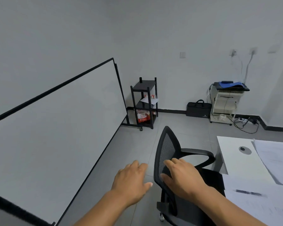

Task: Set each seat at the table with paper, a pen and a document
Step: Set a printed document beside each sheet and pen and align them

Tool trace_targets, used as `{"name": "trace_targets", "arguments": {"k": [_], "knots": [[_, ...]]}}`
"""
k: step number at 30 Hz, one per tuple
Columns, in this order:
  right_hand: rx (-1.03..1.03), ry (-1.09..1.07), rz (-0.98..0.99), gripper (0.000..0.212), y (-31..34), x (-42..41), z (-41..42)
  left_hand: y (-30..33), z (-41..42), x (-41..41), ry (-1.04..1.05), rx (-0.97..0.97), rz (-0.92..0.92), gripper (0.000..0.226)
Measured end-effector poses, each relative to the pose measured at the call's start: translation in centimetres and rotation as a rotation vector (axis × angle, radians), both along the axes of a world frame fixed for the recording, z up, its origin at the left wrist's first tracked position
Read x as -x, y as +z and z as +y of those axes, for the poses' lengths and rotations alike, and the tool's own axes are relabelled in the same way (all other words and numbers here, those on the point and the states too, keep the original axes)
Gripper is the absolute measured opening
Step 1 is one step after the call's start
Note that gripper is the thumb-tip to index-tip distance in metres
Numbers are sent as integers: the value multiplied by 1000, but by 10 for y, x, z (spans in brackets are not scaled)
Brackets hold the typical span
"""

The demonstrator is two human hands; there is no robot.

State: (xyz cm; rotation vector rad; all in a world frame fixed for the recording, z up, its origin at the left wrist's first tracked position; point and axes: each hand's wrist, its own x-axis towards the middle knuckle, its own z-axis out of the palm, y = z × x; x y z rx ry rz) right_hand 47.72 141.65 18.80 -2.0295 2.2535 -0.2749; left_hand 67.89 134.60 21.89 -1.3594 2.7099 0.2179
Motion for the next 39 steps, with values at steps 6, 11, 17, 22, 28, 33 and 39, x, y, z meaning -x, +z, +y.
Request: {"name": "trace_targets", "arguments": {"k": [6, 11, 17, 22, 28, 33, 39], "knots": [[-5, -29, -38, 46, 7, 16, -85, 10, -96, 28, -28, 10, 14, 67], [-1, -162, -33, 40, 12, 45, -121, 4, -154, 70, -140, -30, 62, 70], [-38, -444, -31, 49, -3, 76, -147, -12, -222, 134, -405, -79, 66, 68], [-43, -726, -56, 43, 0, 79, -139, -11, -253, 186, -675, -88, 38, 62], [-103, -1060, -92, 40, 4, 71, -83, -15, -223, 245, -976, -112, 52, 68], [-129, -1289, -125, 49, -5, 72, -26, -30, -172, 293, -1203, -168, 32, 72], [-121, -1474, -245, 56, -46, 91, 24, -58, -128, 338, -1337, -198, -82, 70]]}}
